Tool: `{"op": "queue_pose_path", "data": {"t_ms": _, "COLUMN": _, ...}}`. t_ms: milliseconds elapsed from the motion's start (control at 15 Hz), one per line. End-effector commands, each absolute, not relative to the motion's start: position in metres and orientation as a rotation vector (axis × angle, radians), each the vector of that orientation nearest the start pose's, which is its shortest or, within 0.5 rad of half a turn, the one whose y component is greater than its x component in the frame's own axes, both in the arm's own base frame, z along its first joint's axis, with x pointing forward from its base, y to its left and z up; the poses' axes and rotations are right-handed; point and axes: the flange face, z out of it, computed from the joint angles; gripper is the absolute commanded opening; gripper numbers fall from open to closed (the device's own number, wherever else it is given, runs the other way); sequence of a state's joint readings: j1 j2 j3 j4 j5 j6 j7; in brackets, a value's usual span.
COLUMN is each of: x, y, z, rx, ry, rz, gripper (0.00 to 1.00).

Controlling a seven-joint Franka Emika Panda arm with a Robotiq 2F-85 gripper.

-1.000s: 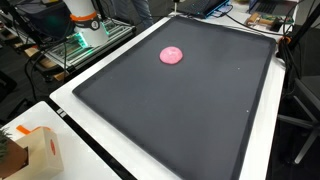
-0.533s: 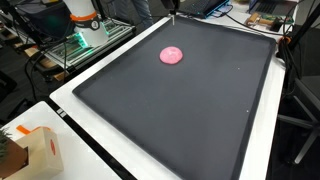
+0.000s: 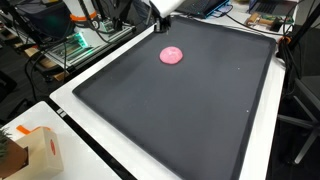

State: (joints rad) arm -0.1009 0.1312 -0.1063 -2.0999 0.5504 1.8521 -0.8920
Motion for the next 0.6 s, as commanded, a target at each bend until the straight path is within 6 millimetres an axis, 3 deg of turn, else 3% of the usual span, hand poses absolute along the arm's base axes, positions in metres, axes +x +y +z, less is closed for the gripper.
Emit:
{"op": "queue_pose_path", "data": {"t_ms": 0, "x": 0.528, "y": -0.088, "z": 0.313, "rx": -2.387, "ry": -0.568, "rz": 0.097, "gripper": 0.03}}
{"op": "queue_pose_path", "data": {"t_ms": 533, "x": 0.529, "y": -0.113, "z": 0.269, "rx": -2.287, "ry": -0.579, "rz": 0.016, "gripper": 0.03}}
